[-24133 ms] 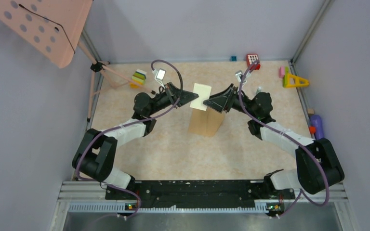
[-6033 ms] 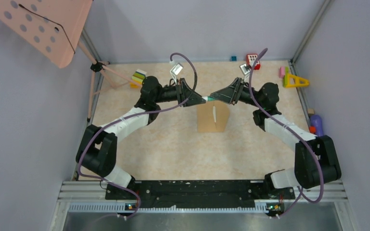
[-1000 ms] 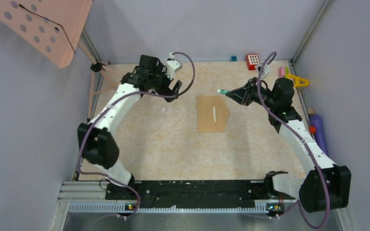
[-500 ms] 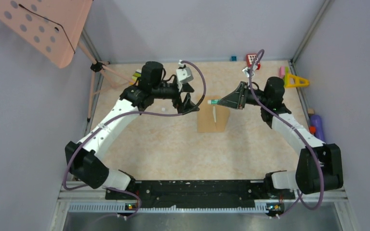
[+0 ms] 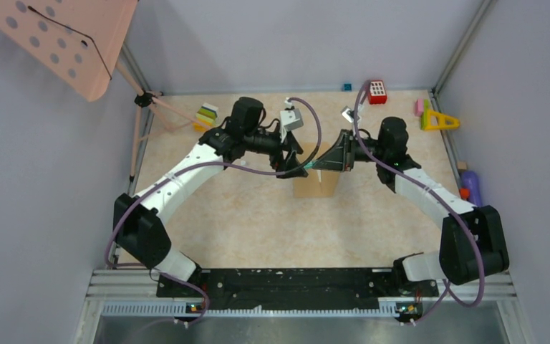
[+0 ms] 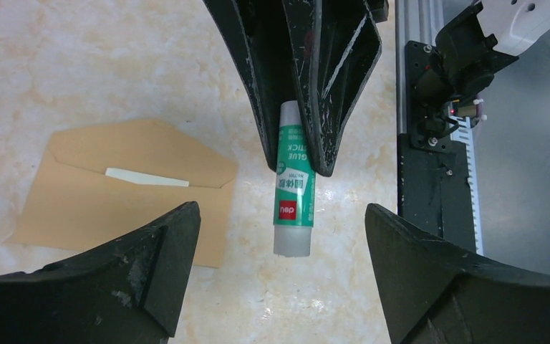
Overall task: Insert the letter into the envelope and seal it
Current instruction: Unscrew the solid glue.
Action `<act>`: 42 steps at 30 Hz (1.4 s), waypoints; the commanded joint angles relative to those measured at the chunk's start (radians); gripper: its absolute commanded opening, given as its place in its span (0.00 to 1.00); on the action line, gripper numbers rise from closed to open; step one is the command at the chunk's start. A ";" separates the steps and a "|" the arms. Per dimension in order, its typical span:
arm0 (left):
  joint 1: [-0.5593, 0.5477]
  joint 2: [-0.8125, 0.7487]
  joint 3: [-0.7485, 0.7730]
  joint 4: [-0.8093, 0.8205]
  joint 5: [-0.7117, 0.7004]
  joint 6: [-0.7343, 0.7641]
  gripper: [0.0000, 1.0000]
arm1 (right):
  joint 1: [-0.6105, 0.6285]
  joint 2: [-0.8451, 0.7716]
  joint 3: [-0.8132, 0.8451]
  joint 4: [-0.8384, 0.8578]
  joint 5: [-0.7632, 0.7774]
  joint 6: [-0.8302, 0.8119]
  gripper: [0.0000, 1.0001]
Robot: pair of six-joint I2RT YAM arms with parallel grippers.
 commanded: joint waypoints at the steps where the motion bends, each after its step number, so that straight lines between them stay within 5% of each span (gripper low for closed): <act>1: -0.021 0.024 0.043 -0.002 0.027 -0.011 0.88 | 0.016 0.008 0.039 -0.035 -0.012 -0.078 0.00; 13: -0.046 0.048 0.058 -0.046 0.024 0.011 0.53 | 0.034 0.023 0.060 -0.104 0.000 -0.136 0.00; 23: -0.055 0.059 0.066 -0.097 0.007 0.063 0.52 | 0.034 0.022 0.062 -0.102 -0.009 -0.135 0.00; 35: -0.058 0.067 0.073 -0.101 0.004 0.064 0.33 | 0.034 0.026 0.064 -0.108 -0.008 -0.140 0.00; 42: -0.064 0.070 0.073 -0.110 0.002 0.073 0.01 | 0.034 0.027 0.064 -0.104 -0.006 -0.135 0.04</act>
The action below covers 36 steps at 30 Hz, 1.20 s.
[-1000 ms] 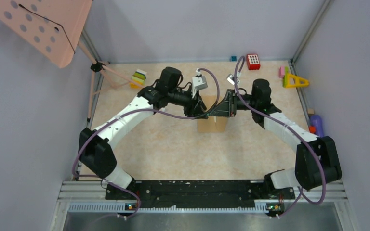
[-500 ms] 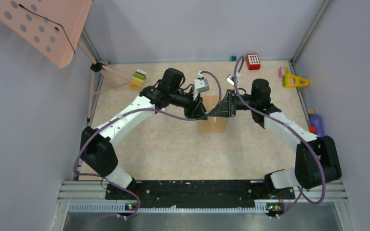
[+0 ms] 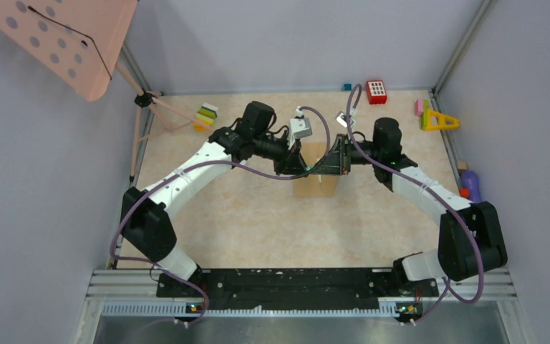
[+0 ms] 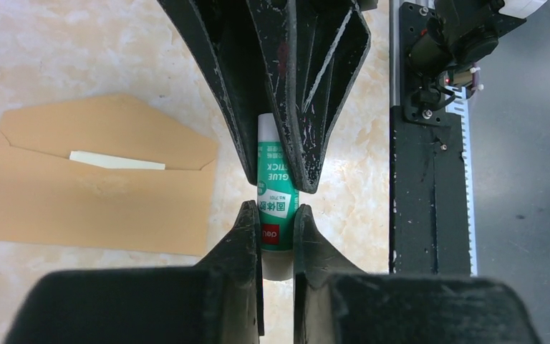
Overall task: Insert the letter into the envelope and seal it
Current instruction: Unscrew the solid glue.
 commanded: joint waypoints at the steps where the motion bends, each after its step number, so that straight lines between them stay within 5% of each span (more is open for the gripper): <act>1: -0.013 0.002 0.037 0.004 0.023 0.013 0.00 | 0.009 -0.001 0.050 0.037 -0.004 -0.019 0.09; 4: -0.014 0.000 0.036 0.002 0.024 0.013 0.00 | 0.009 0.001 0.052 0.038 -0.007 -0.019 0.30; 7: -0.014 -0.002 0.027 0.000 0.030 0.018 0.00 | 0.008 -0.001 0.068 0.004 -0.006 -0.046 0.39; 14: -0.014 -0.006 0.014 0.010 0.039 0.016 0.00 | 0.008 -0.004 0.069 -0.005 0.010 -0.046 0.23; 18: -0.014 -0.007 0.015 0.004 0.047 0.018 0.00 | -0.004 -0.001 0.097 -0.062 -0.018 -0.107 0.48; 21: -0.014 -0.009 0.006 -0.015 0.071 0.031 0.00 | -0.019 -0.017 0.151 -0.270 -0.022 -0.323 0.64; 25: -0.014 -0.008 -0.009 -0.040 0.140 0.043 0.00 | -0.022 -0.088 0.173 -0.534 0.052 -0.747 0.68; 32: -0.014 0.012 -0.032 -0.065 0.226 0.046 0.00 | -0.024 -0.358 -0.053 -0.395 0.092 -1.024 0.66; 36: -0.014 0.023 -0.045 -0.056 0.237 0.037 0.00 | -0.025 -0.365 -0.050 -0.454 0.012 -1.120 0.65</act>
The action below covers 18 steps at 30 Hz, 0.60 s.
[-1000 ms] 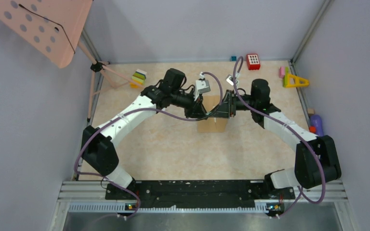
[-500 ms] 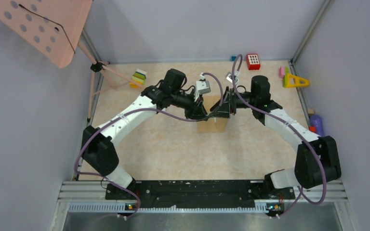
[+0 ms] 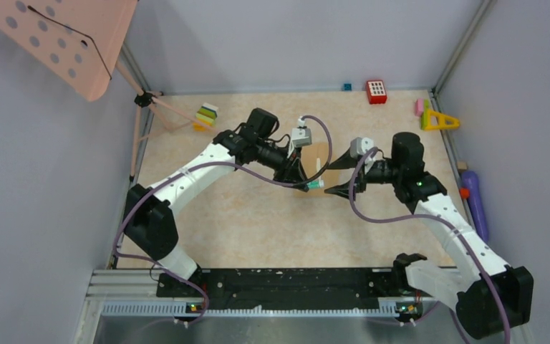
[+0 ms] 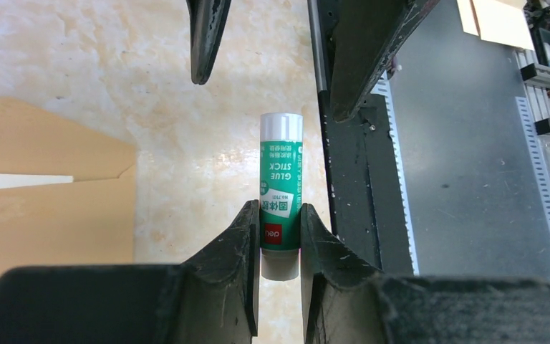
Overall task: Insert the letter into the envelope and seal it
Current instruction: Unscrew the solid glue.
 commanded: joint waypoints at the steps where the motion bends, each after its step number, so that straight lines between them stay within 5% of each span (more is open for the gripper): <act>1: -0.003 0.012 -0.017 0.012 0.071 0.007 0.00 | -0.005 -0.007 -0.012 0.009 -0.080 -0.205 0.64; 8: -0.003 0.033 -0.027 0.037 0.092 -0.016 0.00 | -0.003 -0.036 -0.078 0.013 -0.146 -0.335 0.53; 18: -0.004 0.046 -0.026 0.040 0.087 -0.023 0.00 | 0.013 -0.031 -0.103 0.053 -0.168 -0.321 0.42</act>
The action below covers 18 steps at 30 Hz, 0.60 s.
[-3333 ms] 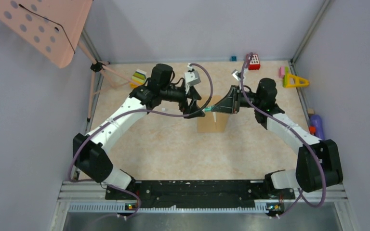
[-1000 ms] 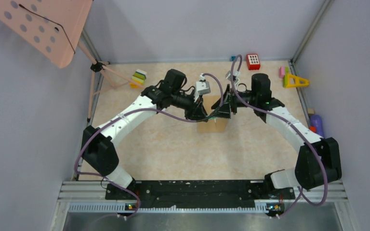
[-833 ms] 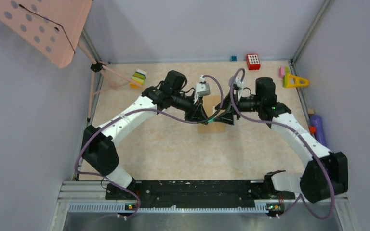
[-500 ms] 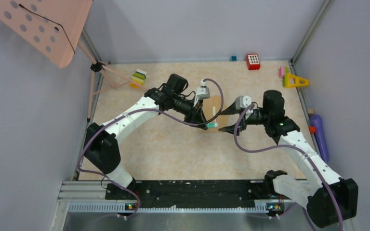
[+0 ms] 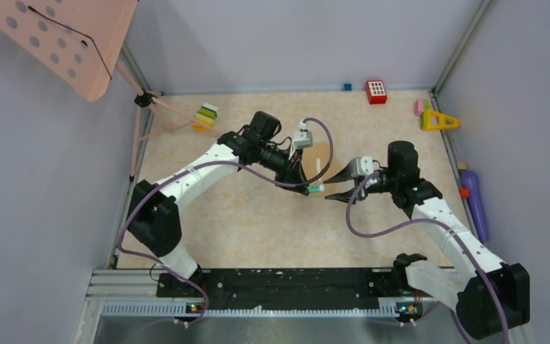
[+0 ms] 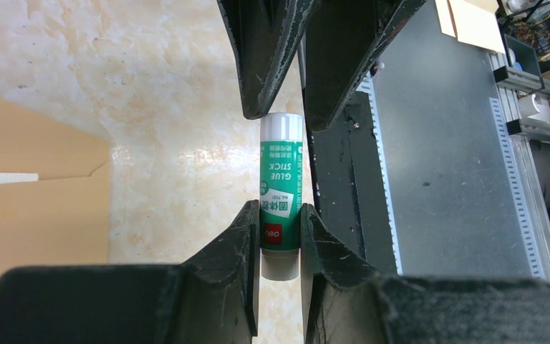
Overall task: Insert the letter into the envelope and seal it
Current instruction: Unscrew the solid glue.
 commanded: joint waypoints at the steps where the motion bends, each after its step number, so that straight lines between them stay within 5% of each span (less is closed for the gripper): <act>1: -0.003 0.008 0.000 0.032 0.031 0.001 0.00 | 0.011 -0.017 -0.010 0.064 -0.050 -0.017 0.42; 18: -0.005 0.025 0.011 0.014 0.041 0.009 0.00 | 0.037 0.004 -0.034 0.151 -0.053 0.046 0.31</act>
